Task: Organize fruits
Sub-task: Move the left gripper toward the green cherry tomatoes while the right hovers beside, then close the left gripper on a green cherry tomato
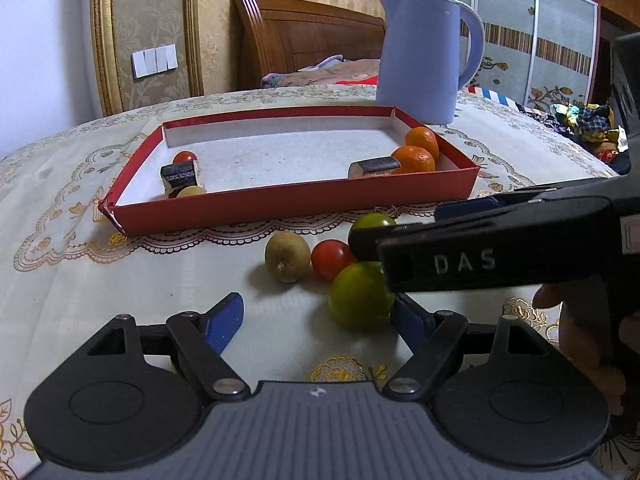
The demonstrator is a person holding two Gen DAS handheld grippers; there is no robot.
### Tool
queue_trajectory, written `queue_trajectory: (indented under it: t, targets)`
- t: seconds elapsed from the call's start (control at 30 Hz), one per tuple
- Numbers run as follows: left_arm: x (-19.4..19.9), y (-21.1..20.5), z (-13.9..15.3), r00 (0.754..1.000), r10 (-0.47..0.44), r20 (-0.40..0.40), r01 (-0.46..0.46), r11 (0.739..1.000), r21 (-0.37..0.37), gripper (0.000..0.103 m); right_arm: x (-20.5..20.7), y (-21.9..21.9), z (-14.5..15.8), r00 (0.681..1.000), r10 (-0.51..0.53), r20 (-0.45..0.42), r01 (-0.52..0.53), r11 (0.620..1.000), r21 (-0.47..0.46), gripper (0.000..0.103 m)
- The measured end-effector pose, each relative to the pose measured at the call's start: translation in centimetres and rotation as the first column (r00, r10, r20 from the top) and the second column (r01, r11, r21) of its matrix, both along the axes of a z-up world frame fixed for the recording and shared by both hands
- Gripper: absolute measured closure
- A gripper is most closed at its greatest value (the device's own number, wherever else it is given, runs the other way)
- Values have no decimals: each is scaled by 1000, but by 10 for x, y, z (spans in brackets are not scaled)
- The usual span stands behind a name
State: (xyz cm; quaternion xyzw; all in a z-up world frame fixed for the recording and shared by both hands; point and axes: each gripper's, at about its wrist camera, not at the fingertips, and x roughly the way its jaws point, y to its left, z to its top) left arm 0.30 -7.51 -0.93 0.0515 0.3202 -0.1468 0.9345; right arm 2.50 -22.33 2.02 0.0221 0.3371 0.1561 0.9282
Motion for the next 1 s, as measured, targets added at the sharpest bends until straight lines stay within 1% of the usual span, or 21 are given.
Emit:
queue_trajectory:
  t: [0.03, 0.07, 0.13, 0.27, 0.4, 0.47, 0.57, 0.67, 0.77, 0.93, 1.0]
  targets:
    - [0, 0, 0, 1000, 0, 0, 0, 1000, 0, 22, 0, 0, 0, 1000, 11, 0, -11, 1000, 12, 39]
    - [0, 0, 0, 1000, 0, 0, 0, 1000, 0, 22, -1, 1, 0, 1000, 18, 1, -18, 1000, 19, 45]
    - [0, 0, 0, 1000, 0, -1, 0, 1000, -2, 22, -3, 3, 1, 1000, 26, 13, -27, 1000, 12, 49]
    - [0, 0, 0, 1000, 0, -1, 0, 1000, -2, 22, -7, 5, 3, 998, 56, 27, -56, 998, 22, 68]
    - [0, 0, 0, 1000, -1, -1, 1, 1000, 0, 22, -10, 5, 4, 998, 45, 46, -46, 999, 17, 69]
    - [0, 0, 0, 1000, -1, -1, 1, 1000, 0, 22, -13, 4, 6, 997, 36, 71, -37, 999, 14, 78]
    - [0, 0, 0, 1000, -1, -1, 1, 1000, -1, 22, -17, 4, 8, 995, 14, 102, -13, 1000, -9, 80]
    - [0, 0, 0, 1000, -1, -1, 1, 1000, 1, 22, -21, 6, 10, 990, -10, 140, 18, 998, -54, 80]
    - [0, 0, 0, 1000, -1, -1, 1, 1000, 1, 22, -21, 2, 11, 990, -17, 139, 25, 998, -56, 80]
    - [0, 0, -1, 1000, 0, -1, 0, 1000, 1, 22, -26, -4, 12, 976, -106, 188, 133, 981, -138, 80]
    - [0, 0, -1, 1000, 4, 1, -4, 1000, 5, 21, -26, -16, 11, 976, -137, 171, 158, 981, -116, 80]
